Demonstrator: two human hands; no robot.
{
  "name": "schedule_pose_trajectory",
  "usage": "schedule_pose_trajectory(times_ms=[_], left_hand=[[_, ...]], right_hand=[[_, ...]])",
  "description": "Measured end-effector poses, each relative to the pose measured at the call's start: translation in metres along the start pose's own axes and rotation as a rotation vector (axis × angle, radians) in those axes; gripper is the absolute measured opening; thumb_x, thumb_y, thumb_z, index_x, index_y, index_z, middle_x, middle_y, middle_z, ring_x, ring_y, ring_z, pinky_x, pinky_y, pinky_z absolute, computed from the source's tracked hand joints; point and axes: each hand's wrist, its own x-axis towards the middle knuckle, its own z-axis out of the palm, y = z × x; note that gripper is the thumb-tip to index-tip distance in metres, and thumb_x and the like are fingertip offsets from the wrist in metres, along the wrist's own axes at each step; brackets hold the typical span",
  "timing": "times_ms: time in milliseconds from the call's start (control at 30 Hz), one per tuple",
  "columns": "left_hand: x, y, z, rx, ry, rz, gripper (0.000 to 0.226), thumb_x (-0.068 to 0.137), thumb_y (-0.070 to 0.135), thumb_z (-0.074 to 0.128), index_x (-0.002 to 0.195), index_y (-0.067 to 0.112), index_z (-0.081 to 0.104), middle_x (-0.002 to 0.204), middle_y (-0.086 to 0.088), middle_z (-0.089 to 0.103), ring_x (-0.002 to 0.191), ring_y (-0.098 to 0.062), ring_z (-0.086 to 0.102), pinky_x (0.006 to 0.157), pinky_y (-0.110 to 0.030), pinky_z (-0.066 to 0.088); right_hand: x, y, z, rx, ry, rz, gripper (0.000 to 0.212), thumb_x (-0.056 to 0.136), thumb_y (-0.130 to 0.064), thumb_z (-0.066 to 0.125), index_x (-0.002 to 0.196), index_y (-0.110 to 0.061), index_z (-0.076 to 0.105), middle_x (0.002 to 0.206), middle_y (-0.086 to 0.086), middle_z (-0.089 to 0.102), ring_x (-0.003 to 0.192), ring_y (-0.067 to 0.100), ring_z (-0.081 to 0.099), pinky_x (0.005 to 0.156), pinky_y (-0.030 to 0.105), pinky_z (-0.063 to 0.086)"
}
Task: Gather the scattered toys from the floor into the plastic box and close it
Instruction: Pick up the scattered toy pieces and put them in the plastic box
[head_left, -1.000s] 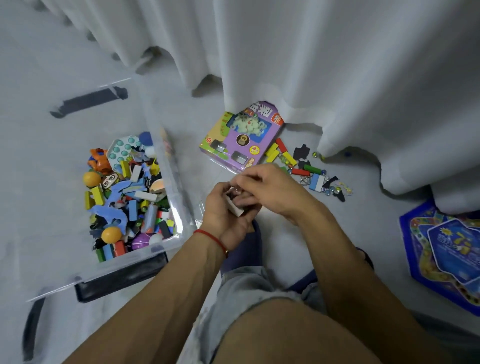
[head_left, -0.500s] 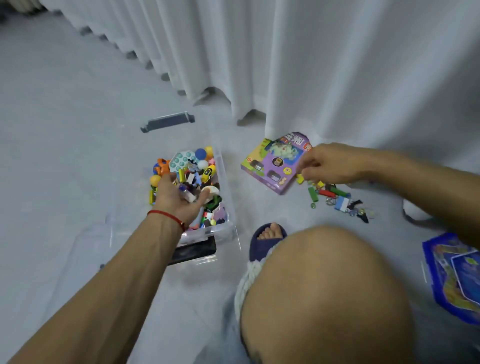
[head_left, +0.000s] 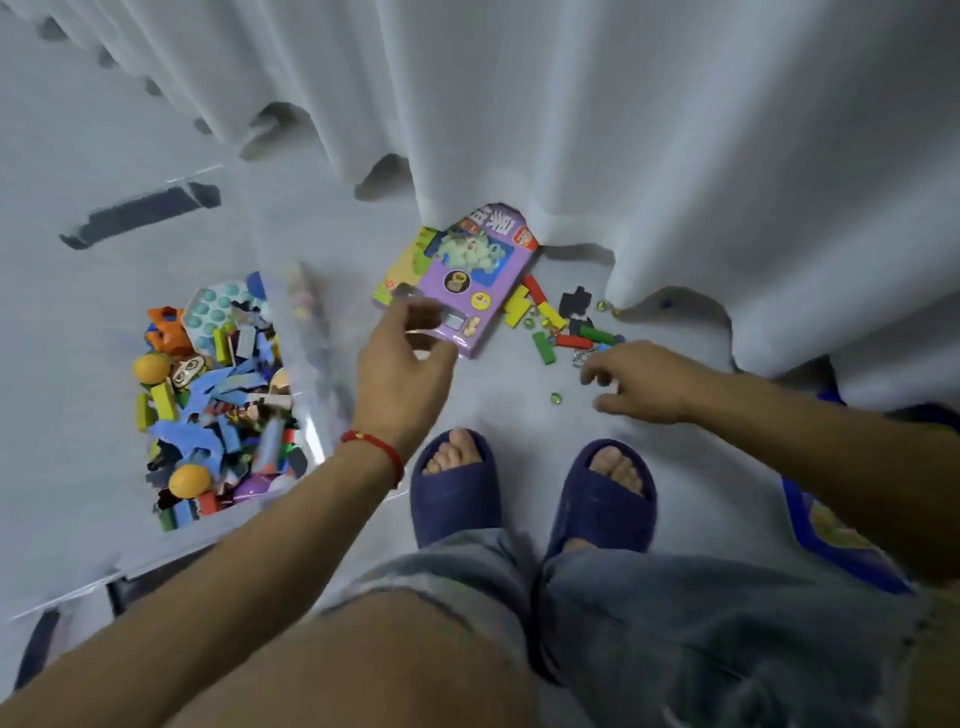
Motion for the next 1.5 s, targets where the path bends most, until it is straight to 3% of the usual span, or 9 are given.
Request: schedule_pose_trajectory(times_ms=[200,433,600,667,733,900,1100,1367,1500], left_hand=[[0.022,-0.074,0.091,0.176,-0.408,-0.377,0.022,0.091,0.014,0.057,0.112,0.018,0.064,0.103,-0.005,0.067,0.091,-0.024,0.067,0.082,-0.044,0.06],[0.036,-0.089,0.144,-0.202,-0.302,-0.693,0.032,0.097,0.027,0.043,0.096,0.005,0.066,0.087,-0.01,0.073,0.08,-0.025,0.069,0.071,-0.037,0.057],[0.044,-0.098,0.163,-0.596,-0.345,-0.965,0.039,0.097,0.038,0.037,0.085,0.01,0.061,0.074,-0.01,0.061,0.063,-0.021,0.057,0.065,-0.033,0.048],[0.045,-0.1,0.168,-0.586,-0.367,-0.979,0.037,0.096,0.035,0.037,0.079,0.012,0.06,0.071,-0.007,0.056,0.06,-0.018,0.05,0.062,-0.031,0.042],[0.043,-0.1,0.171,-0.565,-0.406,-0.968,0.035,0.096,0.032,0.038,0.079,0.012,0.06,0.07,-0.006,0.055,0.06,-0.017,0.049,0.062,-0.031,0.041],[0.039,-0.099,0.175,-0.526,-0.417,-0.97,0.03,0.096,0.029,0.039,0.081,0.013,0.06,0.07,-0.005,0.055,0.061,-0.017,0.049,0.062,-0.03,0.042],[0.036,-0.101,0.174,-0.504,-0.338,-0.922,0.029,0.096,0.026,0.04,0.085,0.01,0.061,0.072,-0.006,0.058,0.062,-0.018,0.05,0.063,-0.032,0.044],[0.033,-0.101,0.18,-0.543,-0.402,-0.947,0.027,0.095,0.027,0.041,0.087,0.011,0.06,0.073,-0.005,0.057,0.063,-0.017,0.05,0.063,-0.03,0.044],[0.03,-0.097,0.186,-0.555,-0.477,-0.948,0.028,0.095,0.029,0.04,0.087,0.011,0.061,0.074,-0.004,0.059,0.063,-0.017,0.053,0.065,-0.03,0.046]], right_hand=[[0.066,-0.023,0.107,0.016,0.175,0.023,0.047,0.085,-0.005,0.065,0.127,-0.02,0.048,0.119,0.01,0.044,0.098,0.03,0.055,0.075,0.041,0.049],[0.058,-0.036,0.108,0.683,0.406,0.072,0.028,0.093,-0.016,0.065,0.12,-0.02,0.06,0.112,-0.002,0.057,0.094,0.01,0.053,0.082,0.027,0.05],[0.047,-0.007,0.099,0.795,0.738,0.171,0.017,0.091,-0.019,0.069,0.108,-0.021,0.066,0.11,-0.008,0.06,0.092,0.003,0.056,0.078,0.013,0.049],[0.048,0.035,0.113,0.674,0.865,0.397,0.028,0.09,-0.018,0.07,0.117,-0.019,0.064,0.119,-0.002,0.059,0.106,0.01,0.054,0.086,0.022,0.05],[0.05,0.078,0.129,0.529,0.801,0.495,0.05,0.086,-0.024,0.072,0.133,-0.019,0.056,0.132,0.005,0.053,0.121,0.023,0.048,0.095,0.032,0.046],[0.053,0.122,0.156,0.293,0.656,0.29,0.057,0.087,-0.041,0.068,0.138,-0.02,0.056,0.141,0.007,0.05,0.123,0.03,0.043,0.101,0.041,0.04],[0.053,0.127,0.173,0.287,0.855,0.254,0.032,0.092,-0.021,0.07,0.122,-0.009,0.067,0.12,0.012,0.063,0.107,0.034,0.054,0.093,0.025,0.031],[0.049,0.106,0.168,0.522,0.877,0.409,0.02,0.089,-0.018,0.073,0.109,-0.015,0.07,0.111,0.009,0.054,0.103,0.023,0.047,0.085,0.017,0.035],[0.048,0.099,0.165,0.571,0.904,0.416,0.02,0.088,-0.009,0.073,0.108,-0.009,0.07,0.11,0.009,0.051,0.097,0.016,0.051,0.085,0.0,0.034]])
